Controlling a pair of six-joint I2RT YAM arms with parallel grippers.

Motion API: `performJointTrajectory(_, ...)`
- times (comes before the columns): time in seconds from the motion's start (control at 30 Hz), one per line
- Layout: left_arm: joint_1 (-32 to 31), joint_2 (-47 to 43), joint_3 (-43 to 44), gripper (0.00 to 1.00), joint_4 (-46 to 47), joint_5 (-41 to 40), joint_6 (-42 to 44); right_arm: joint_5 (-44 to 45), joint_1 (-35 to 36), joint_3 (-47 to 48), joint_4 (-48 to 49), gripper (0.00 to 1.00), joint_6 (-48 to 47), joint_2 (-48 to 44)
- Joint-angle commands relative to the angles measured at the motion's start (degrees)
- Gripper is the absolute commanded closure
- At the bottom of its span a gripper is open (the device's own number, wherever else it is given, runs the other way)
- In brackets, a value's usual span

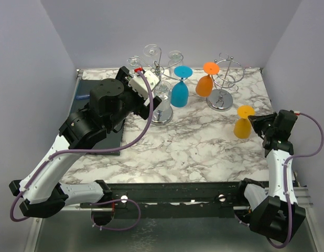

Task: Place the wine glass upside down on the wine glass rack
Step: Pick up the wine glass at the center of the board, then place the wine glass at the wine rack.

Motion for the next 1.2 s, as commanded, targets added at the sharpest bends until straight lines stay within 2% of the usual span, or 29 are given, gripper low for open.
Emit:
performJointTrajectory(0.0, 0.28, -1.21, 0.25, 0.01, -1.0, 0.29, -0.13, 0.56, -0.41, 1.98, 1.13, 1.0, -1.04, -0.94)
performJointTrajectory(0.37, 0.28, -1.06, 0.43, 0.01, -0.83, 0.48, 0.22, -15.26, -0.37, 4.62, 10.53, 1.0, 6.66, 3.44)
performJointTrajectory(0.6, 0.32, -1.11, 0.13, 0.01, -0.64, 0.53, 0.53, -23.52, -0.37, 3.26, 20.54, 1.0, 13.74, 4.51)
performJointTrajectory(0.83, 0.32, -1.24, 0.13, 0.01, -0.46, 0.39, 0.57, -26.43, -0.37, 3.89, 23.04, 1.0, 17.24, 4.41)
performJointTrajectory(1.17, 0.27, -1.11, 0.82, 0.01, -0.48, 0.38, 0.47, -28.01, -0.37, 6.18, 29.92, 1.0, 21.42, 9.26)
